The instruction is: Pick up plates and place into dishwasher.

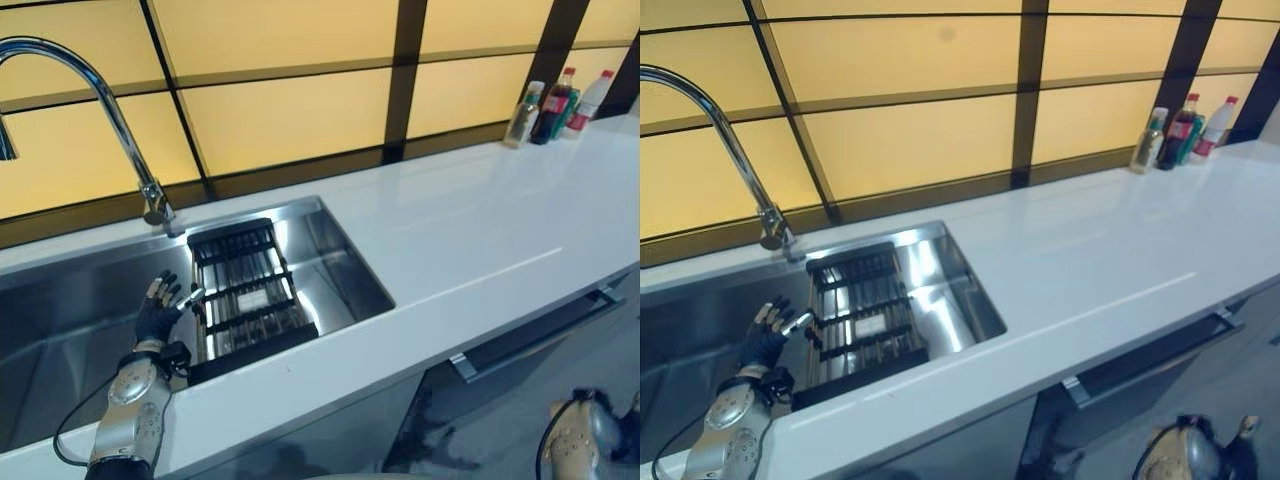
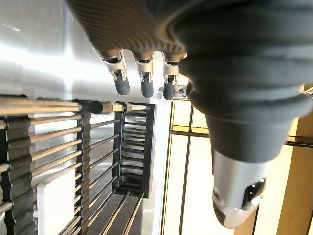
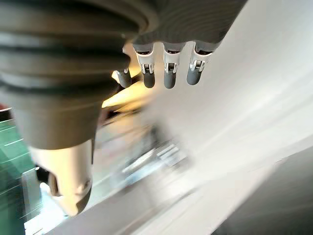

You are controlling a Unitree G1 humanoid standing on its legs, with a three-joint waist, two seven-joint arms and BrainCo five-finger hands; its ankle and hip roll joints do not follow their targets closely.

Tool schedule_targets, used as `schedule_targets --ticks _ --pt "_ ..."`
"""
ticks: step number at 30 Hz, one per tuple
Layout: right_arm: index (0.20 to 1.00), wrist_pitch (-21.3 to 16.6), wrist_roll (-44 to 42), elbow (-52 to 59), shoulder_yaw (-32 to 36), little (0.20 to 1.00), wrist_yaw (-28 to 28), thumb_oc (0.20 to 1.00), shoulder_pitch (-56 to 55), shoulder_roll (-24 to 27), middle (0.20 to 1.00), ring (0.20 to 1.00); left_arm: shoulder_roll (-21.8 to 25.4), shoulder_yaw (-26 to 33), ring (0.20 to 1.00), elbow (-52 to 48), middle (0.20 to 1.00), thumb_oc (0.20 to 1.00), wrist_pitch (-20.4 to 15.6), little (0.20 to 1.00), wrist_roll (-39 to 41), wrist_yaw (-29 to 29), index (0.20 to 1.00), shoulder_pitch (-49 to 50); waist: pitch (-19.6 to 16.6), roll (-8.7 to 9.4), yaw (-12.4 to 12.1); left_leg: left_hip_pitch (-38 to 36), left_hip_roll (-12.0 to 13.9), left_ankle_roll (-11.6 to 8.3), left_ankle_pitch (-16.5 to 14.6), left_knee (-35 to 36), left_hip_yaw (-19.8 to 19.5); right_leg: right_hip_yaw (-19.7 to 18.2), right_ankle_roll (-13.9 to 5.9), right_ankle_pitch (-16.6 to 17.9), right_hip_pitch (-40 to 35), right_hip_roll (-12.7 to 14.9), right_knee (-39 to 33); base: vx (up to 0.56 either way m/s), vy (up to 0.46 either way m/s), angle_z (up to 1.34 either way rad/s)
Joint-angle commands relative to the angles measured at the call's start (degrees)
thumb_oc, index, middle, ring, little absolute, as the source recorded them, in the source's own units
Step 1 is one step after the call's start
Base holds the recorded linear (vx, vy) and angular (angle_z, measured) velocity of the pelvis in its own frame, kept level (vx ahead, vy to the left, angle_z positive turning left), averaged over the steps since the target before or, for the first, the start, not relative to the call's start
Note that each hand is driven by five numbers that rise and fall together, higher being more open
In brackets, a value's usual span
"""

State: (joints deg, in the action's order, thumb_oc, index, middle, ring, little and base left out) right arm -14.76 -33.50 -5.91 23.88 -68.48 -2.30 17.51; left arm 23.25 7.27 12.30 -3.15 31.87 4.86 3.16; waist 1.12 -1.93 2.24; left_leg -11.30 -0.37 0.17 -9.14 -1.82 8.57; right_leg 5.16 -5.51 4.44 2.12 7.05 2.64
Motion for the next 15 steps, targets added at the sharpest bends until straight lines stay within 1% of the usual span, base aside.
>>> schedule_targets --ticks 1,2,3,4,5,7,8,9,11,12,13,14,15 --pt "1.000 -4.36 16.09 5.26 -1.56 1.000 5.61 1.000 6.03 4.85 1.000 1.000 -0.38 -2.53 1.000 -1.09 1.000 1.000 -3.28 1.000 2.97 1.32 1.000 -0.92 -0.74 0.96 -0.49 5.02 -3.38 3.32 0.15 0.08 -1.74 -0.71 -2.02 -1.43 0.04 -1.58 -1.77 0.00 0.060 0.01" --pt "1.000 -5.29 19.04 6.67 -3.03 1.000 8.33 1.000 6.66 5.57 1.000 1.000 -0.79 -2.84 1.000 -1.01 1.000 1.000 -3.54 1.000 3.19 1.40 1.000 -1.12 -0.87 0.98 -0.73 5.20 -3.33 3.23 0.23 0.13 -1.77 -0.44 -1.96 -1.66 -0.07 -1.50 -1.95 0.00 0.052 0.02" --pt "1.000 -5.96 20.43 7.29 -3.80 1.000 9.76 1.000 6.94 5.90 1.000 1.000 -0.99 -3.02 1.000 -0.98 1.000 1.000 -3.72 1.000 3.38 1.56 1.000 -1.24 -0.92 1.02 -0.80 5.30 -3.31 3.18 0.28 0.14 -1.79 -0.29 -1.94 -1.77 -0.15 -1.45 -2.04 0.01 0.033 0.02" --pt "1.000 -8.00 23.52 9.00 -5.62 1.000 13.00 1.000 7.35 6.61 1.000 1.000 -1.50 -3.47 1.000 -0.96 1.000 1.000 -4.02 1.000 3.57 1.97 1.000 -1.54 -1.05 1.21 -1.08 5.52 -3.25 3.07 0.45 0.13 -1.80 -0.03 -1.87 -2.06 -0.45 -1.39 -2.28 0.01 0.017 0.04" --pt "1.000 -9.27 24.92 10.30 -6.71 1.000 15.15 1.000 7.52 7.24 1.000 1.000 -1.87 -3.71 1.000 -1.07 1.000 1.000 -4.15 1.000 3.32 2.20 1.000 -1.72 -1.16 1.40 -1.29 5.69 -3.21 2.95 0.55 0.07 -1.92 0.27 -1.81 -2.31 -0.68 -1.33 -2.40 0.02 0.005 0.10" --pt "1.000 -12.10 26.61 12.53 -8.89 1.000 19.75 1.000 8.16 8.57 1.000 1.000 -2.30 -4.64 1.000 -1.52 1.000 1.000 -4.23 1.000 3.28 2.79 1.000 -2.27 -1.28 1.87 -1.96 5.95 -3.09 2.76 0.63 -0.05 -2.21 1.05 -1.66 -2.79 -1.21 -1.16 -2.59 0.01 -0.019 0.19" --pt "1.000 -13.78 26.69 13.56 -10.10 1.000 23.00 1.000 8.54 9.25 1.000 1.000 -2.57 -5.14 1.000 -1.92 1.000 1.000 -4.11 1.000 3.25 3.07 1.000 -2.67 -1.32 2.14 -2.40 6.11 -3.00 2.62 0.70 -0.09 -2.43 1.65 -1.60 -2.98 -1.52 -1.01 -2.75 0.01 -0.031 0.20" --pt "1.000 -14.68 26.58 14.34 -11.03 1.000 25.56 1.000 8.78 9.76 1.000 1.000 -2.70 -5.45 1.000 -2.25 1.000 1.000 -4.02 1.000 3.01 3.35 1.000 -2.94 -1.33 2.34 -2.72 6.21 -2.91 2.50 0.77 -0.11 -2.62 2.15 -1.57 -3.14 -1.77 -0.89 -2.86 0.00 -0.036 0.21" --pt "1.000 -15.32 25.87 16.00 -13.58 1.000 31.51 1.000 9.52 10.93 1.000 1.000 -2.87 -6.02 1.000 -2.91 1.000 1.000 -3.86 1.000 3.59 3.30 1.000 -3.49 -1.25 2.84 -3.49 6.48 -2.68 2.20 0.93 -0.19 -3.05 3.40 -1.48 -3.54 -2.41 -0.59 -3.04 0.00 -0.043 0.28" --pt "1.000 -15.03 24.92 16.93 -15.47 1.000 35.98 1.000 10.13 11.62 1.000 1.000 -2.97 -6.23 1.000 -3.54 1.000 1.000 -3.81 1.000 3.87 3.07 1.000 -3.75 -1.20 3.16 -4.09 6.68 -2.55 1.99 1.07 -0.28 -3.34 4.25 -1.41 -3.77 -2.76 -0.45 -3.12 0.00 -0.061 0.30" --pt "1.000 -14.08 24.02 17.66 -17.34 1.000 39.61 1.000 10.81 12.00 1.000 1.000 -3.14 -6.39 1.000 -4.16 1.000 1.000 -3.69 1.000 3.72 2.85 1.000 -3.89 -1.11 3.43 -4.57 6.80 -2.41 1.78 1.24 -0.30 -3.63 5.01 -1.31 -3.95 -3.08 -0.35 -3.20 -0.01 -0.086 0.32" --pt "1.000 -13.06 23.06 18.10 -19.60 1.000 44.46 1.000 11.60 12.31 1.000 1.000 -3.27 -6.63 1.000 -4.98 1.000 1.000 -3.60 1.000 3.67 3.05 1.000 -4.05 -1.01 3.73 -5.19 6.96 -2.21 1.54 1.45 -0.26 -3.95 5.90 -1.20 -4.11 -3.36 -0.23 -3.25 -0.01 -0.080 0.36" --pt "1.000 -12.55 22.34 18.05 -20.51 1.000 46.87 1.000 11.93 12.42 1.000 1.000 -3.31 -6.69 1.000 -5.27 1.000 1.000 -3.55 1.000 3.66 3.20 1.000 -4.10 -0.95 3.84 -5.36 7.02 -2.13 1.44 1.57 -0.21 -4.15 6.34 -1.17 -4.19 -3.49 -0.18 -3.26 -0.02 -0.091 0.43"
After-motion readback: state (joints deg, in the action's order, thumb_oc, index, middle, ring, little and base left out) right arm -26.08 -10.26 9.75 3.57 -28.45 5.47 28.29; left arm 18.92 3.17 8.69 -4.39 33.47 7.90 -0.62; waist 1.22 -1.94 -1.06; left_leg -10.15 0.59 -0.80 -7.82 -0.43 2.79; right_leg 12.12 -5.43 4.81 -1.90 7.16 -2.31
